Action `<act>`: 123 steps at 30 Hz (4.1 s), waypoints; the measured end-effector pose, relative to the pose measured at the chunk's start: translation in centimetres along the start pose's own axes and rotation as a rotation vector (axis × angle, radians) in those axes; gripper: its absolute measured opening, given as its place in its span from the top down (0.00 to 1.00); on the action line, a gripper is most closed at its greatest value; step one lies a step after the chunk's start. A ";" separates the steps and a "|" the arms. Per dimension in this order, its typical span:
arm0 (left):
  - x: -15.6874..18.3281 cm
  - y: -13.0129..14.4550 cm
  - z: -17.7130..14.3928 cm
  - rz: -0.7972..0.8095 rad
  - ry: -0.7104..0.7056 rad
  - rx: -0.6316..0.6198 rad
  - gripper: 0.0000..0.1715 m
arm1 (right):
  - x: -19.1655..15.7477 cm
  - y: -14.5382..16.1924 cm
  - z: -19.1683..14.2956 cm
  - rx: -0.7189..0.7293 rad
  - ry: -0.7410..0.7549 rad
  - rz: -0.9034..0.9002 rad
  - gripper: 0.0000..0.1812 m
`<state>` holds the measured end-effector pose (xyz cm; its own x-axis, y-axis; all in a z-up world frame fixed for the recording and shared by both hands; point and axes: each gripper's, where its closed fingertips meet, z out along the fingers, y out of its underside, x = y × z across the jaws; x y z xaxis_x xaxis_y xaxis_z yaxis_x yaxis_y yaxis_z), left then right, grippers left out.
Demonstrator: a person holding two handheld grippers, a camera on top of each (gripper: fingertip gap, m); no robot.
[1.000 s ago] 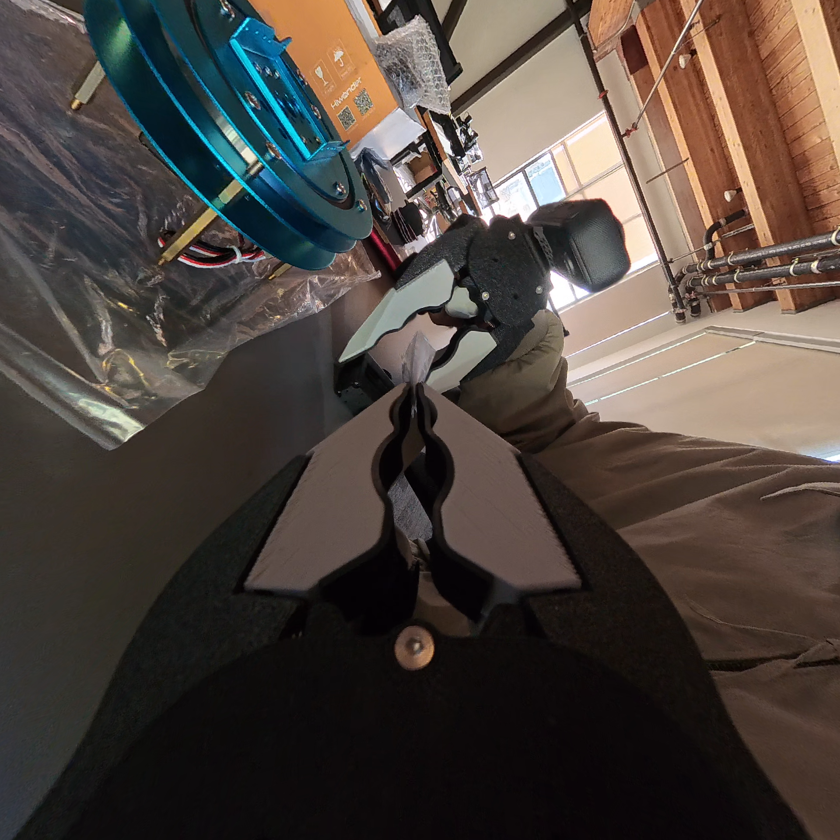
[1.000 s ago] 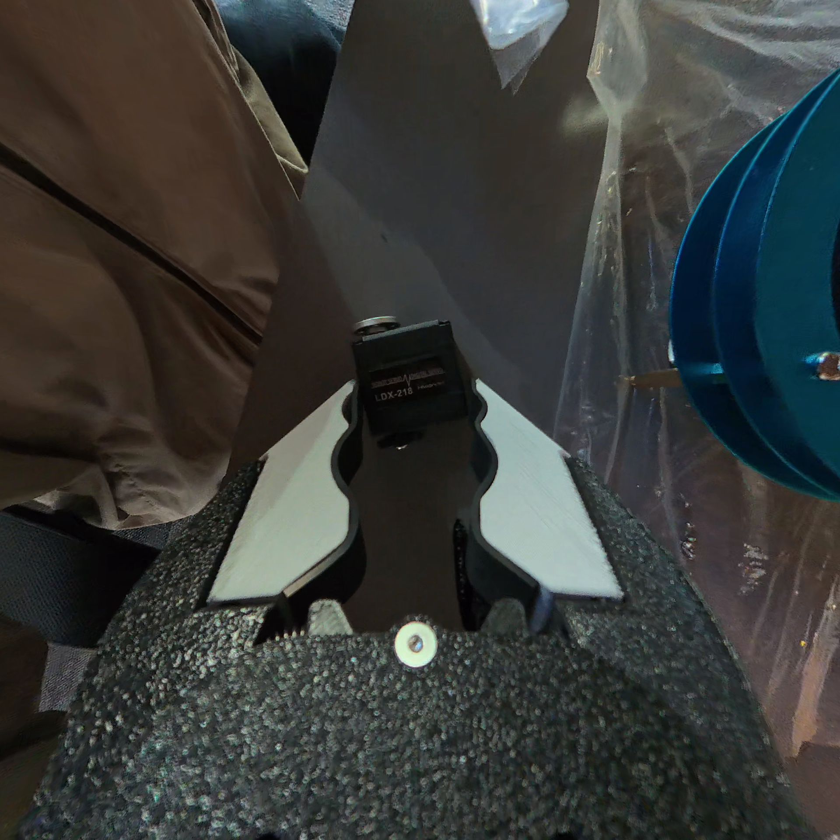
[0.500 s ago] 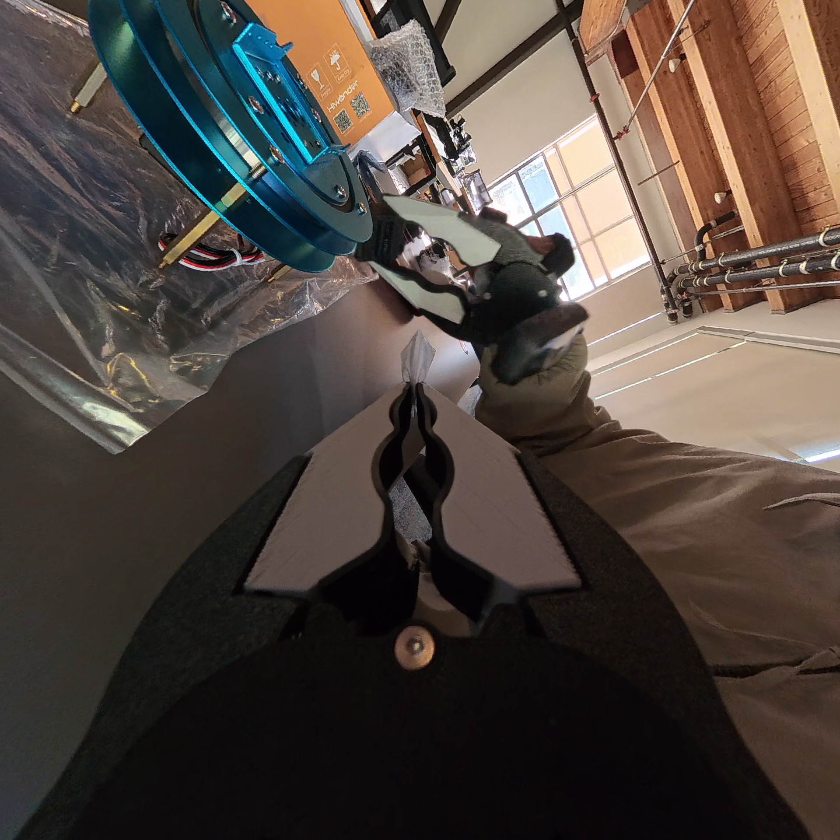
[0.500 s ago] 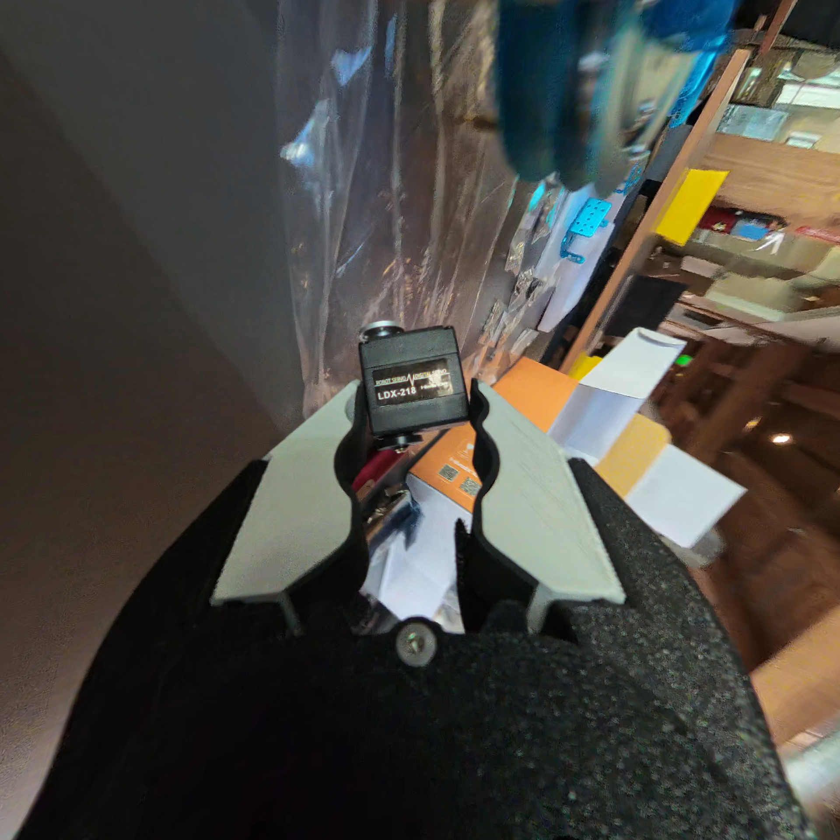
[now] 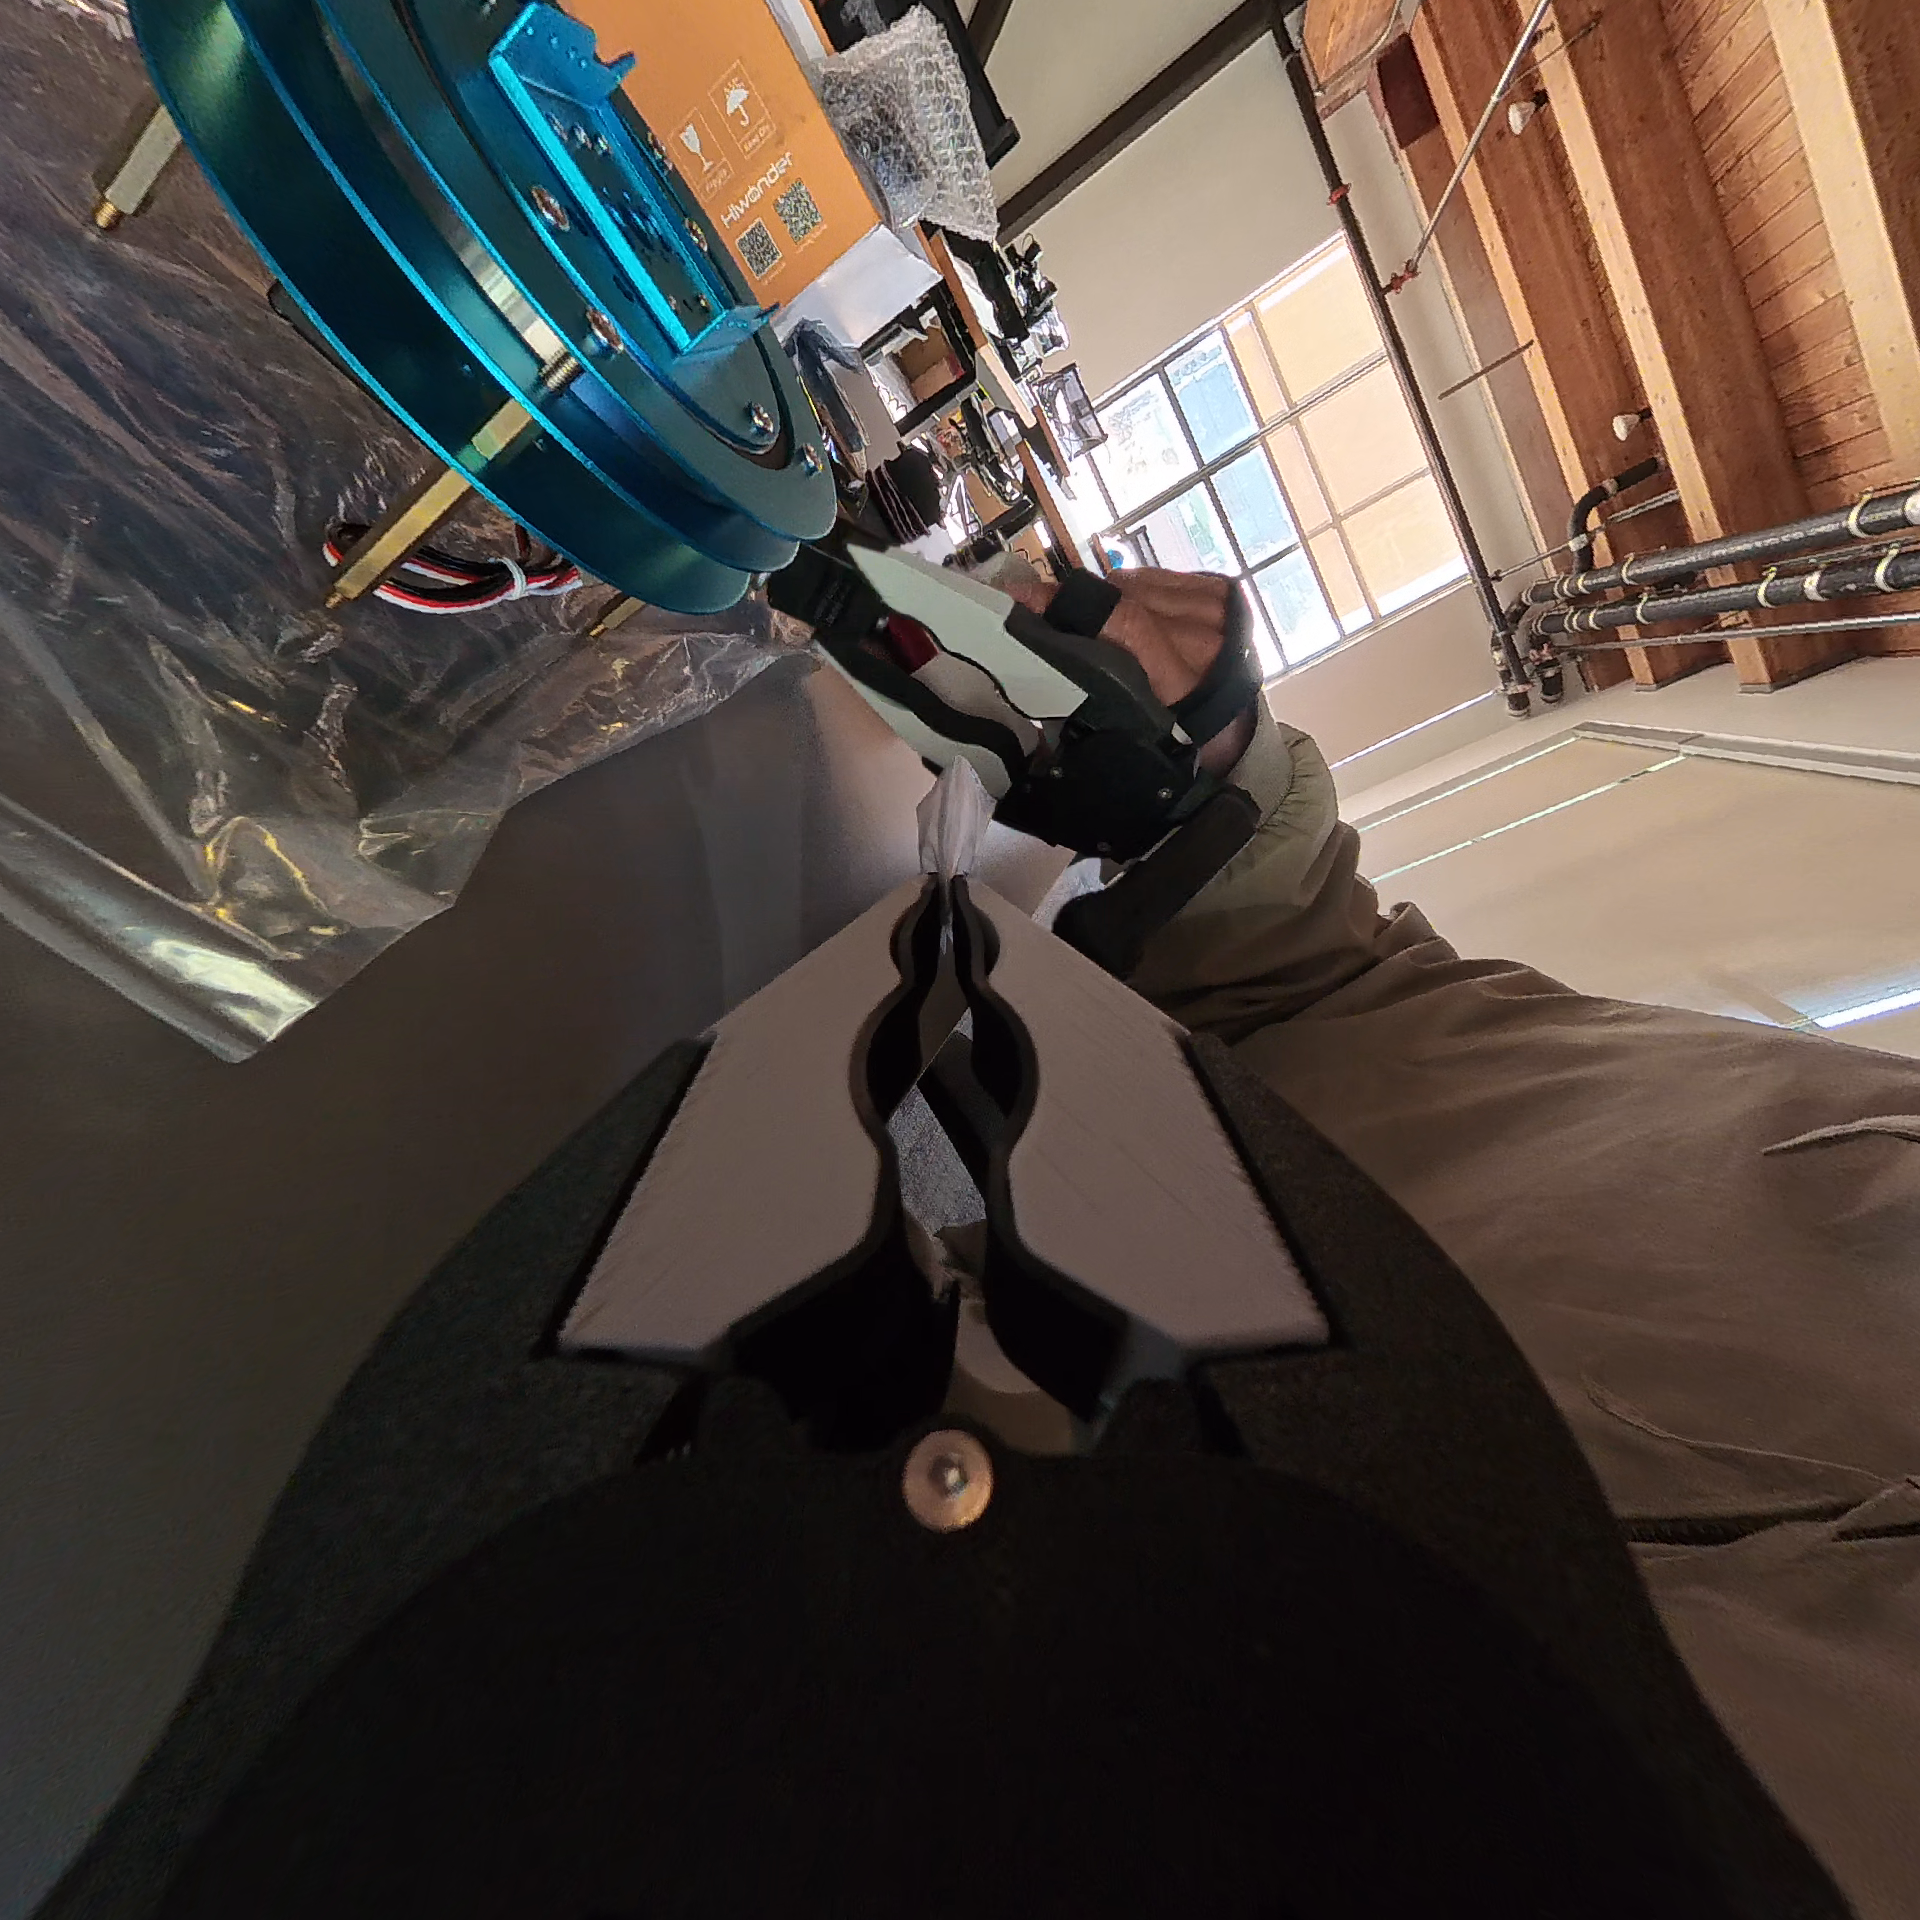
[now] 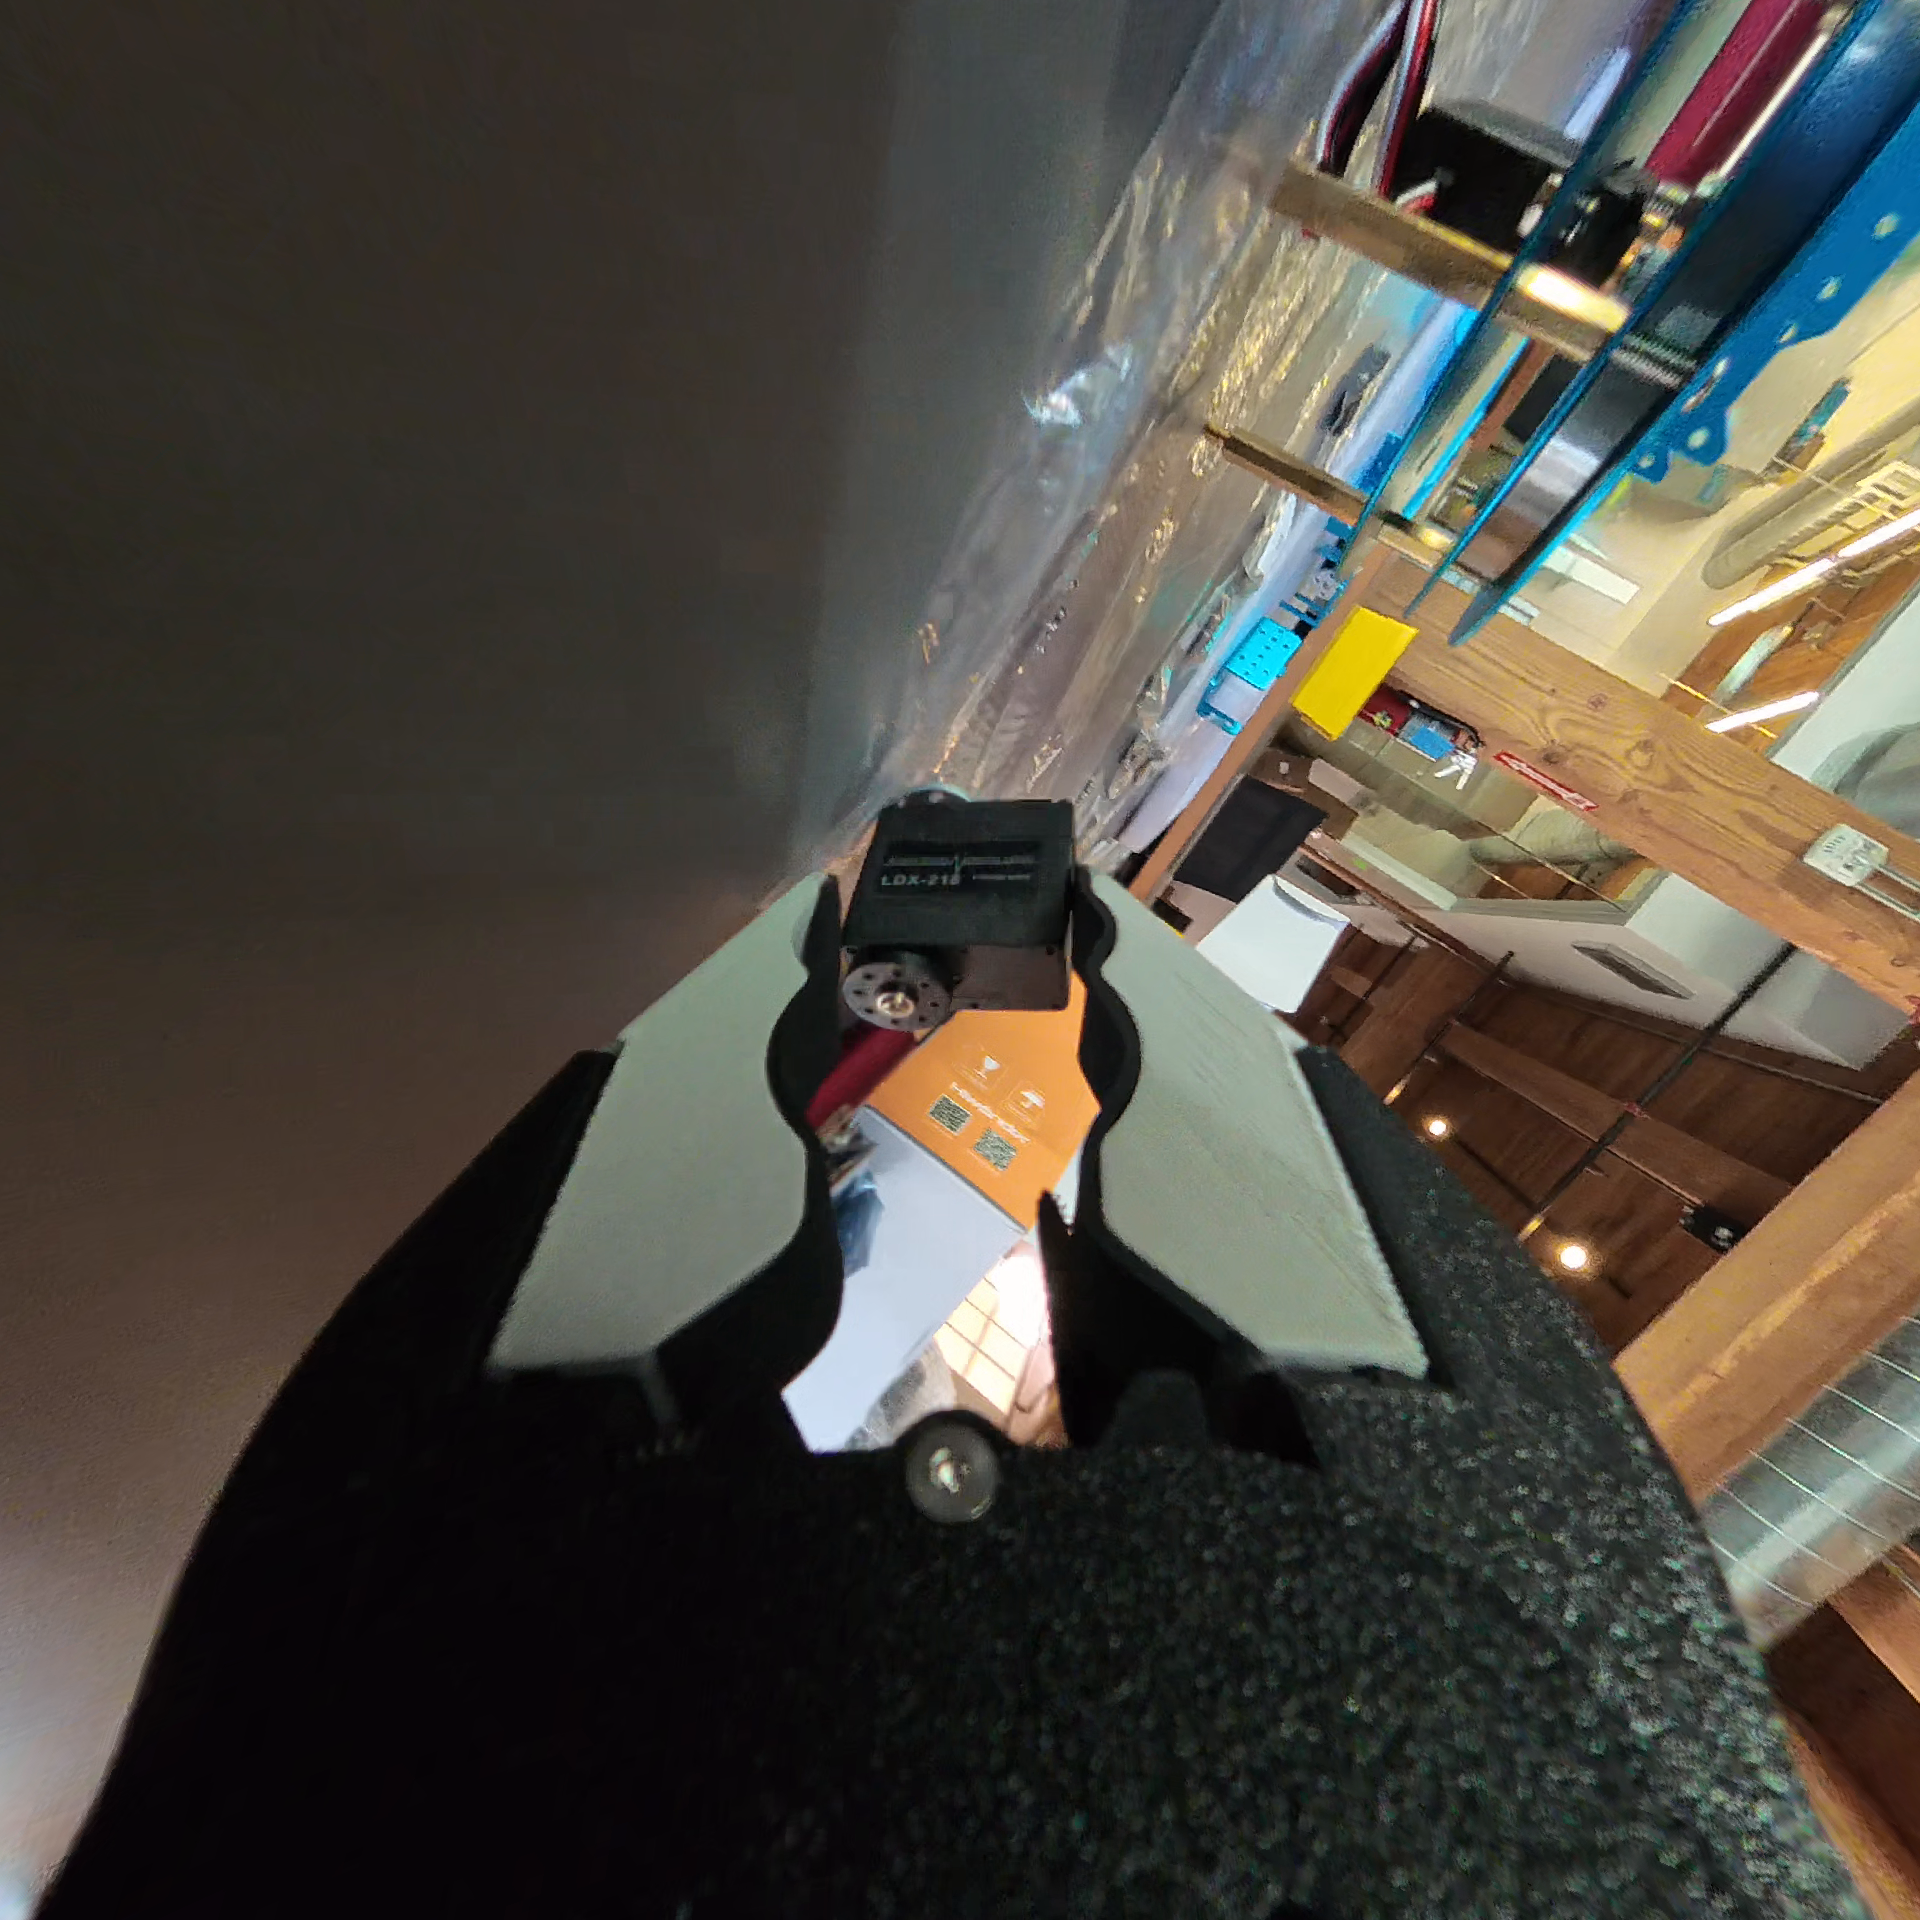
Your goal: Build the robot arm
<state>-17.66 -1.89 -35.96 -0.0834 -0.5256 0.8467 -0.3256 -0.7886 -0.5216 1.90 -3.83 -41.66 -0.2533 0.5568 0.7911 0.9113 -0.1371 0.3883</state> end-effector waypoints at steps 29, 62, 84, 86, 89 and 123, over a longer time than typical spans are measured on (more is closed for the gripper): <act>0.5 0.2 0.6 0.002 0.014 -0.014 1.00 | 0.5 -2.0 -3.9 0.486 -0.725 0.723 0.69; -1.2 -11.9 3.7 -0.103 -0.012 -0.323 1.00 | 13.8 -3.8 -2.9 0.563 -0.477 0.686 0.76; -4.5 -10.4 4.8 -0.210 -0.144 -0.474 1.00 | 14.7 -8.6 2.8 0.751 -0.657 0.711 0.76; -4.6 -10.2 4.9 -0.216 -0.145 -0.479 1.00 | 14.6 -8.5 2.8 0.745 -0.688 0.699 0.76; -4.7 -10.1 4.8 -0.217 -0.147 -0.483 1.00 | 14.6 -8.7 3.0 0.745 -0.735 0.690 0.76; -4.3 -9.9 3.9 -0.176 -0.142 -0.501 0.90 | 13.6 -9.0 3.6 0.779 -0.870 0.724 0.68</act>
<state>-10.37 6.93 -34.90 0.1291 -0.4648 0.8760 -0.7347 -0.6381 -0.2303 -8.60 7.92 -36.09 0.3723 0.9272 0.0408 0.7693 -0.2837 -0.5724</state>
